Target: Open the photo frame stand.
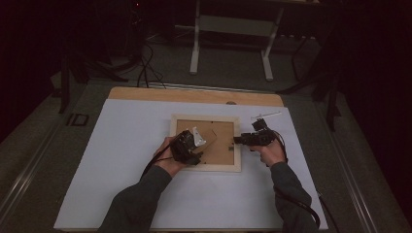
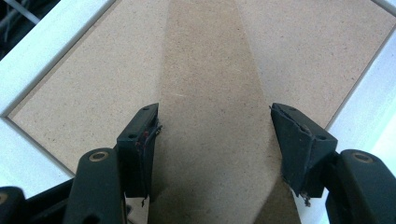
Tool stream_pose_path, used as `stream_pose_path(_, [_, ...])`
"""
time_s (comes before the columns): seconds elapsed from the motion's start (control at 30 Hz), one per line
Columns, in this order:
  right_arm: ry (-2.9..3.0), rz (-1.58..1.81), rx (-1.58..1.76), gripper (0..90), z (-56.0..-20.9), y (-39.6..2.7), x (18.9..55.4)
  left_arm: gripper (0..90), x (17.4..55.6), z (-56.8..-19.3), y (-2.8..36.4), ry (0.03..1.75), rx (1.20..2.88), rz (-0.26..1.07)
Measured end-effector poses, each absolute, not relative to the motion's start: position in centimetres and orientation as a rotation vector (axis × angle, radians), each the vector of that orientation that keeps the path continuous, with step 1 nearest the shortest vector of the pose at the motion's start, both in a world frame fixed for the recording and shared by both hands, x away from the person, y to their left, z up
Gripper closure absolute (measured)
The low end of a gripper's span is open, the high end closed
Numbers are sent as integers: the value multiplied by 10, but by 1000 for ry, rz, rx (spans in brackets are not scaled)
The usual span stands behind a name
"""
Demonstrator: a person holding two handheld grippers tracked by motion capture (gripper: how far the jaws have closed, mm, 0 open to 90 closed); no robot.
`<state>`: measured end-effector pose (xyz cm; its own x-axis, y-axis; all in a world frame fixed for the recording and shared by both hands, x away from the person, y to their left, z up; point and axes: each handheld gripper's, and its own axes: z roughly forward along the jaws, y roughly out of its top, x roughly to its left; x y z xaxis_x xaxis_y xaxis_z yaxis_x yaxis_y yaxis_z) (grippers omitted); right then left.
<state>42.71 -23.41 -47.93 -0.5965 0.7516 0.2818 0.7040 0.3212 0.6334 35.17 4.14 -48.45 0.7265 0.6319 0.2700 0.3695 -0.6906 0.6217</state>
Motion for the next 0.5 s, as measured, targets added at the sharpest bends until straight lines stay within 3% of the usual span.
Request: stream_pose_path(0.5, [2577, 1162, 1411, 497, -479, -233, 440, 381, 338, -486, 39, 688, 2349, 791])
